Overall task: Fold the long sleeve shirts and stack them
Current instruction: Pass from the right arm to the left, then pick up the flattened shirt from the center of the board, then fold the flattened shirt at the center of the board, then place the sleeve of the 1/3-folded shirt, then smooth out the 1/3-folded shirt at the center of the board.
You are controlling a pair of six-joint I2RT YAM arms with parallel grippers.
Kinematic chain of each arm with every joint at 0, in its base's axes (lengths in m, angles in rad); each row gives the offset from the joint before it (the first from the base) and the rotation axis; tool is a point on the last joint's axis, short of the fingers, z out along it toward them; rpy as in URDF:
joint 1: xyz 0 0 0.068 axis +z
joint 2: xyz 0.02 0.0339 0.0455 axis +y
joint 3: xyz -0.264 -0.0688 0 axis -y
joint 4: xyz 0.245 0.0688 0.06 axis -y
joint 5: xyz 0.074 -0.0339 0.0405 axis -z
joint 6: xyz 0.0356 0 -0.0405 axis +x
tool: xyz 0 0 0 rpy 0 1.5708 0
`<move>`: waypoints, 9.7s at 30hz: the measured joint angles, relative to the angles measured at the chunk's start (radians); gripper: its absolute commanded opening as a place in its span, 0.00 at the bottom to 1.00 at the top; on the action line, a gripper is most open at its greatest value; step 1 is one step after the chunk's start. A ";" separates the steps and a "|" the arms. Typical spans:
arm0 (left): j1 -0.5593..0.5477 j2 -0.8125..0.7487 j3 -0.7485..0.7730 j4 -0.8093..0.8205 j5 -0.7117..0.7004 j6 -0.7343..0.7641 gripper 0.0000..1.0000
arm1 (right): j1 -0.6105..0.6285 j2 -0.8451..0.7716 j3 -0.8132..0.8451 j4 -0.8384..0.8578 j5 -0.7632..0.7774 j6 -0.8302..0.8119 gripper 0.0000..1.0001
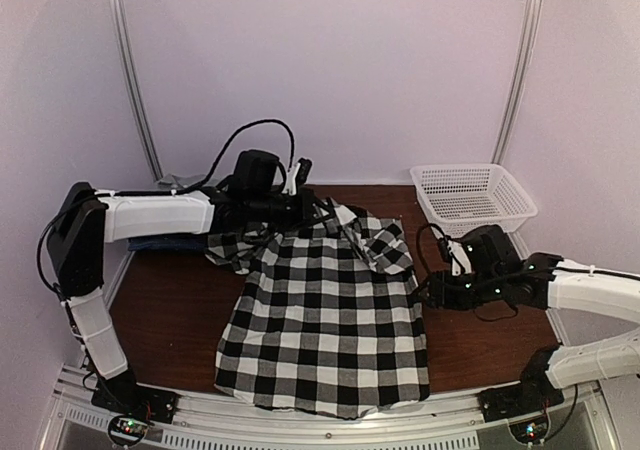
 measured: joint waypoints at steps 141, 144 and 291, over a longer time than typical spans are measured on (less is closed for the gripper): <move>0.307 -0.145 0.169 -0.416 -0.245 0.341 0.00 | 0.721 0.680 0.486 -0.024 0.071 0.055 0.00; 0.307 -0.149 0.150 -0.420 -0.261 0.340 0.00 | 0.721 0.680 0.465 -0.019 0.066 0.055 0.00; 0.035 0.134 -0.019 -0.353 -0.090 0.165 0.50 | 0.615 0.514 0.355 -0.121 0.355 -0.097 0.50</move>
